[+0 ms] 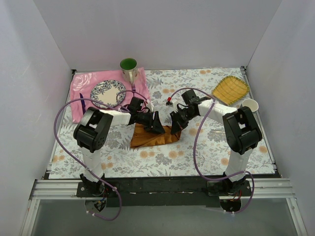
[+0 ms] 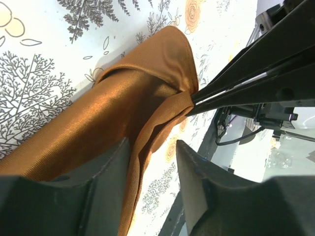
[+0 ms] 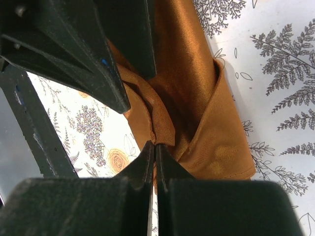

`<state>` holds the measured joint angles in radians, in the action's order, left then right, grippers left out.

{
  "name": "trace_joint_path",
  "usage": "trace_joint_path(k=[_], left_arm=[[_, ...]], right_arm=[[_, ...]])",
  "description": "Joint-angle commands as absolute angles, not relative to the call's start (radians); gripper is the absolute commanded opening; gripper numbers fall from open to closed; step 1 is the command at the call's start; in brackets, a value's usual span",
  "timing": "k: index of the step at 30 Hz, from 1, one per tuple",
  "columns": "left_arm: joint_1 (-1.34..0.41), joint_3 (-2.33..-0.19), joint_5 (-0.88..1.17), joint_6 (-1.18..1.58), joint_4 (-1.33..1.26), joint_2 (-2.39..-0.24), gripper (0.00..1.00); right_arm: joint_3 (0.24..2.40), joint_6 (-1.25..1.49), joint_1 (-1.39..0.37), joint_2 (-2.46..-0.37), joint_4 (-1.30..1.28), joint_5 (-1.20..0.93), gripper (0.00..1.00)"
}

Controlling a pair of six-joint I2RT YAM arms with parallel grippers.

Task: Fold the napkin into a case and place the utensils inside
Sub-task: Stuff the top corner of the smaller-rectangle-folded napkin into the folded napkin.

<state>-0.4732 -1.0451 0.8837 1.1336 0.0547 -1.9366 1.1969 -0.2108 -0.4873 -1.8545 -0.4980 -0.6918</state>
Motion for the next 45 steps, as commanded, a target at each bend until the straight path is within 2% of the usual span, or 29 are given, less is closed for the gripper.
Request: trace_joint_path(k=[1, 7, 12, 16, 20, 21, 24, 26, 27, 29, 32, 33, 37, 40, 43, 45], left_arm=[[-0.472, -1.025, 0.914, 1.112, 0.005, -1.881, 0.44], [-0.488, -1.020, 0.920, 1.120, -0.055, -1.893, 0.48], [-0.505, -1.020, 0.936, 1.129, -0.089, -1.904, 0.47], [-0.505, -1.023, 0.949, 1.132, -0.098, -1.907, 0.40], [-0.508, -1.029, 0.971, 1.141, -0.101, -1.917, 0.29], [-0.508, -1.031, 0.969, 1.140, -0.100, -1.919, 0.24], [-0.509, -1.038, 0.963, 1.141, -0.091, -1.924, 0.17], [-0.511, -1.051, 0.957, 1.138, -0.075, -1.931, 0.18], [-0.511, -1.055, 0.956, 1.131, -0.063, -1.937, 0.26], [-0.515, -1.057, 0.937, 1.121, -0.055, -1.937, 0.32], [-0.522, -1.061, 0.922, 1.109, -0.048, -1.937, 0.33], [-0.522, -1.065, 0.917, 1.106, -0.046, -1.939, 0.32], [-0.525, -1.083, 0.904, 1.101, -0.017, -1.959, 0.10], [-0.525, -1.114, 0.896, 1.106, 0.032, -1.989, 0.01], [-0.525, -1.124, 0.900, 1.114, 0.049, -2.003, 0.00], [-0.525, -1.127, 0.902, 1.132, 0.060, -2.008, 0.00]], right_arm=[[1.223, -0.202, -0.469, -1.848, -0.486, -0.722, 0.01], [1.220, -0.196, -0.463, -1.845, -0.476, -0.730, 0.01], [1.221, -0.187, -0.459, -1.851, -0.474, -0.733, 0.01], [1.221, -0.169, -0.451, -1.855, -0.466, -0.726, 0.01], [1.219, -0.156, -0.445, -1.861, -0.462, -0.723, 0.01], [1.216, -0.155, -0.445, -1.861, -0.459, -0.723, 0.01], [1.210, -0.153, -0.443, -1.861, -0.454, -0.723, 0.01], [1.206, -0.143, -0.443, -1.859, -0.446, -0.721, 0.01], [1.206, -0.140, -0.445, -1.858, -0.443, -0.721, 0.01], [1.206, -0.135, -0.443, -1.859, -0.440, -0.724, 0.01], [1.206, -0.135, -0.443, -1.859, -0.437, -0.729, 0.01], [1.206, -0.132, -0.445, -1.861, -0.437, -0.729, 0.01], [1.210, -0.130, -0.443, -1.859, -0.437, -0.726, 0.01], [1.209, -0.126, -0.445, -1.856, -0.431, -0.726, 0.01], [1.206, -0.126, -0.445, -1.856, -0.429, -0.721, 0.01], [1.212, -0.130, -0.445, -1.858, -0.440, -0.715, 0.11]])
